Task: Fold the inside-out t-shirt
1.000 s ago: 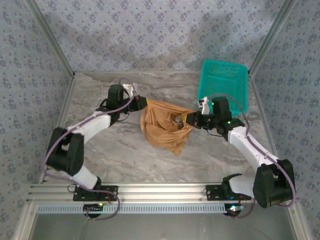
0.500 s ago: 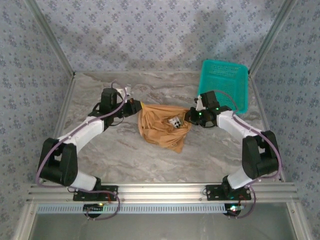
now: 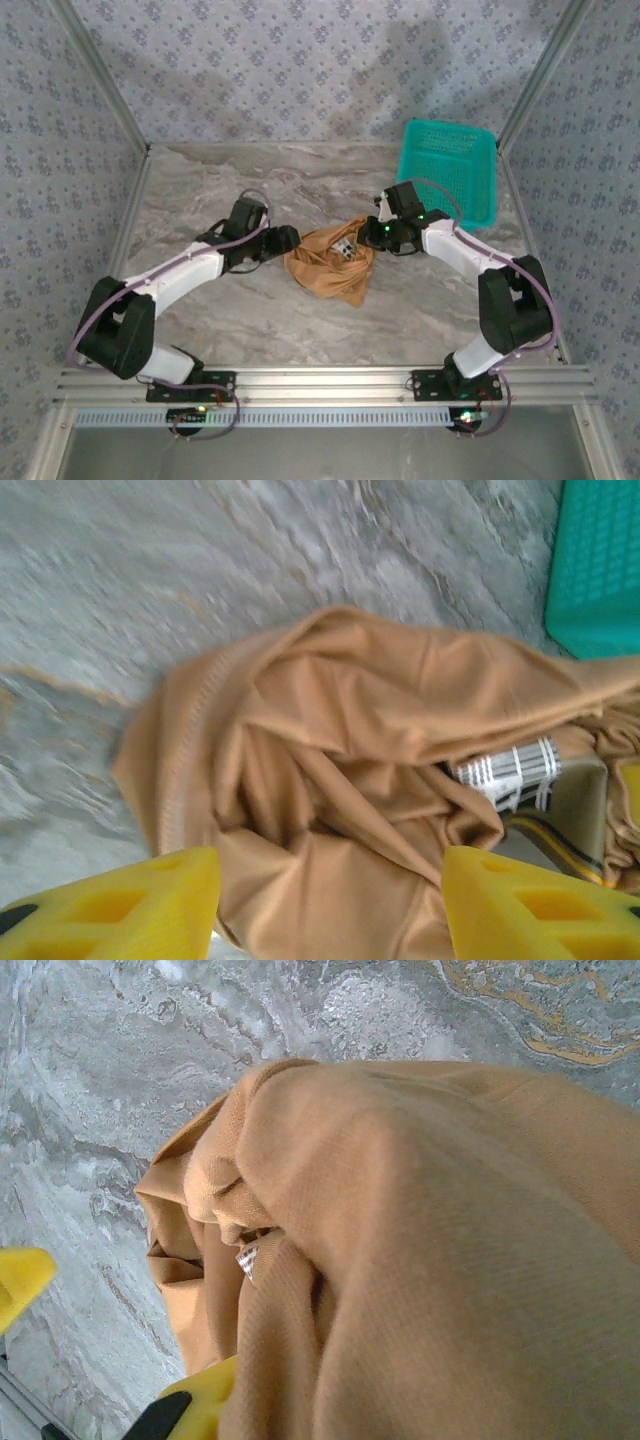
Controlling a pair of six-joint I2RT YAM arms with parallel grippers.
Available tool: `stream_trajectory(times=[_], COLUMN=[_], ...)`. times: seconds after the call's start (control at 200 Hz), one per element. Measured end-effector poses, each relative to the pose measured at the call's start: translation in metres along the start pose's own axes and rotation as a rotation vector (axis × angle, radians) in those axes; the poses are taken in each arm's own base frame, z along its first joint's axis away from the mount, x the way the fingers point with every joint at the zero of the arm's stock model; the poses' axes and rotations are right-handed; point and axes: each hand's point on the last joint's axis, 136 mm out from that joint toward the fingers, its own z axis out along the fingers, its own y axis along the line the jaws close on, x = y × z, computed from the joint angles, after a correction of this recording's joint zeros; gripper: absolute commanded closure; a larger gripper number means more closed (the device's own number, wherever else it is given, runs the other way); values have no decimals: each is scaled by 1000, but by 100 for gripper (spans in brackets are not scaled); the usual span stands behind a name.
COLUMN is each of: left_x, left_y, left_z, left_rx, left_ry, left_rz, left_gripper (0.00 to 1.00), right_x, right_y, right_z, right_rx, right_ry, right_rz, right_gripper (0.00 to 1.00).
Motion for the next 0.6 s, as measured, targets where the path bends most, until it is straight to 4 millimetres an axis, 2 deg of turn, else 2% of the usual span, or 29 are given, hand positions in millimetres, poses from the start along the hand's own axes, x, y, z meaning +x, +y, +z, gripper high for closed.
stream_trajectory(times=[0.09,0.185,0.325,0.475,0.535,0.575,0.6], left_x=[14,25,28,24,24,23,24], left_y=[-7,-2,5,-6,-11,-15,-16], left_z=[16,35,60,84,92,97,101], left_rx=[23,16,0,16,21,24,23], left_ry=[46,94,128,143,147,150,154], left_rz=[11,-4,-47,-61,-61,-56,-59], left_gripper=[39,37,38,38,46,57,68], right_x=[0,0,0,0,1,2,3], right_y=[0,0,0,1,1,2,1], right_z=[0,0,0,0,0,0,0], right_rx=[0,0,-1,-2,-3,-3,-3], right_ry=[-1,0,0,0,0,3,4], right_rz=[1,1,0,-1,-3,-5,-5], right_gripper=[100,100,100,100,100,100,100])
